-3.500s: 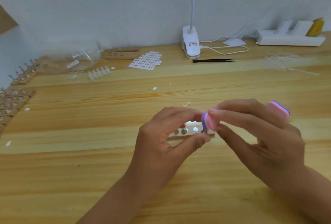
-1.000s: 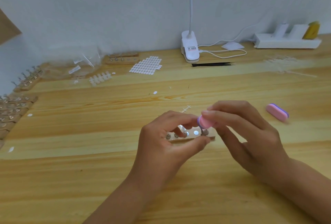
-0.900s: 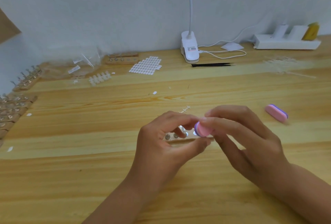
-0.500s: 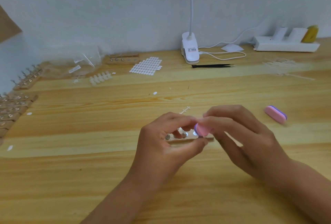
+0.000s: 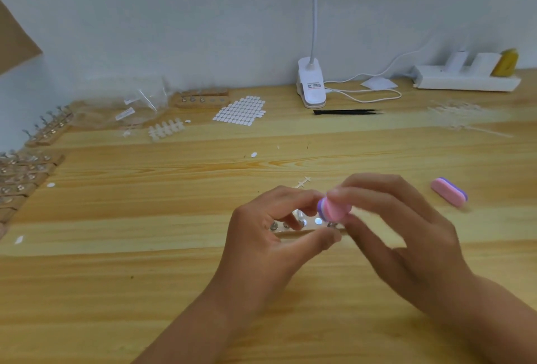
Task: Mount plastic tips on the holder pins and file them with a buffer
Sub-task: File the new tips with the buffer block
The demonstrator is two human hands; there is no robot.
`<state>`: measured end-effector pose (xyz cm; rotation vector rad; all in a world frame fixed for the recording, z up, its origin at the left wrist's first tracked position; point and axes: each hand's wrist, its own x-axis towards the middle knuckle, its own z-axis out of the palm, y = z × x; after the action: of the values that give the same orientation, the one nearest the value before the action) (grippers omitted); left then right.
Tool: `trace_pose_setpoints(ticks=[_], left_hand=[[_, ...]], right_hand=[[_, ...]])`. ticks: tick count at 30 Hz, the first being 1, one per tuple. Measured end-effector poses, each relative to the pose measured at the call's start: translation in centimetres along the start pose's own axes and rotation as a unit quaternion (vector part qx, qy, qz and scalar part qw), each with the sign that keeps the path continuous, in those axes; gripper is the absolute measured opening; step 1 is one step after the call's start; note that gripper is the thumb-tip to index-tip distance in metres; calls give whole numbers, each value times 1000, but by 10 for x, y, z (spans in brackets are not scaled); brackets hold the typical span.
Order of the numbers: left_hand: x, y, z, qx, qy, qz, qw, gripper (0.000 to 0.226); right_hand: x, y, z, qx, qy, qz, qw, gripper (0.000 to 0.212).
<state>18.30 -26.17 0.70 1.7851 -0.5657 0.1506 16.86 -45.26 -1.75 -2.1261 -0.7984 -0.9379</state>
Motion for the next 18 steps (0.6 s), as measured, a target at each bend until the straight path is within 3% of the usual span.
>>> trace_pose_setpoints(ticks=[2,7,11,16,18], left_hand=[[-1,1,-1,4,-11,13,1000,31],[0,0,-1,-13,0,-9,1000,31],[-1,1,-1,-26,-16,14,999,29],[-1,1,-2,-49,-5,9,999,25],[-1,2,0,-47,-14,5,999,26]], right_hand=[[-2,-2,1,-6,-8,-31,999,28],[2,10,-9,-24,15,22,999,29],[-1,0,-1,-1,13,-26,1000,30],[4,9,-11,-34,41,41,998,29],[1,-1,-6,-36,53,0,998,28]])
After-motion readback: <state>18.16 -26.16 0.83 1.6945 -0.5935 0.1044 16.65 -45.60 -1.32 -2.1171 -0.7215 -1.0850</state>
